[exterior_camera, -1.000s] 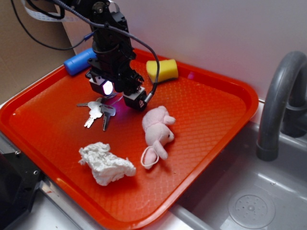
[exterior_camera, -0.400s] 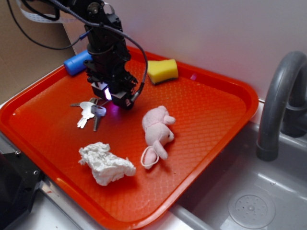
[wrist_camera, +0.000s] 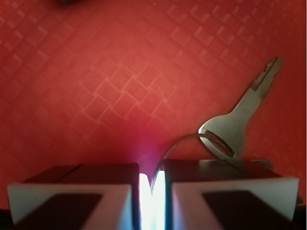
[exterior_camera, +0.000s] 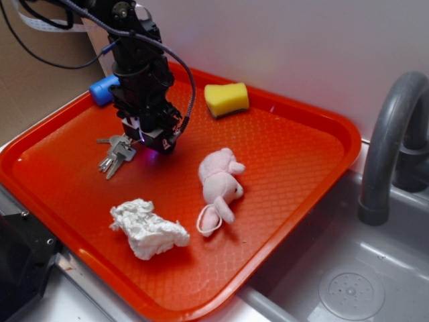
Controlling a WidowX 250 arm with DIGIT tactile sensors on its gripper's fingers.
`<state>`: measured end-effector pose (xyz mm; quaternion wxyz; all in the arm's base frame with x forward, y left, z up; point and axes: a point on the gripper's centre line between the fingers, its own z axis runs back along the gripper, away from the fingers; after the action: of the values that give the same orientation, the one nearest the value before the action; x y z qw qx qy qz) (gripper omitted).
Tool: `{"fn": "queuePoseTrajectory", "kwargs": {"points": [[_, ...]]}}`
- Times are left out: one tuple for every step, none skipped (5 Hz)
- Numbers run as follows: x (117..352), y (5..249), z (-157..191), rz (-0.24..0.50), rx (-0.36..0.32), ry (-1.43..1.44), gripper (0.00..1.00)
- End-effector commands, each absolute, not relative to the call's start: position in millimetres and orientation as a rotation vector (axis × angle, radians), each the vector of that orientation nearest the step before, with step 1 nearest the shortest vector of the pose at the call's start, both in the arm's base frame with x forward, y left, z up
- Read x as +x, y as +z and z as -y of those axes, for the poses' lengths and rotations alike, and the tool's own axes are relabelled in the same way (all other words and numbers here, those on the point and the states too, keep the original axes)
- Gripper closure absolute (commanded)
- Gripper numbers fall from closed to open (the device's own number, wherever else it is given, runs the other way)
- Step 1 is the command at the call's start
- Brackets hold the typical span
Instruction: Grab the silver keys.
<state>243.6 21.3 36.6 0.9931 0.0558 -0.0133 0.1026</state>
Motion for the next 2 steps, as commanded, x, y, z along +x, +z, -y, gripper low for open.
{"fn": "queuePoseTrajectory", "kwargs": {"points": [[251, 75, -49, 0.115, 0.097, 0.212, 1.00], [252, 122, -55, 0.141, 0.002, 0.194, 1.00]]}}
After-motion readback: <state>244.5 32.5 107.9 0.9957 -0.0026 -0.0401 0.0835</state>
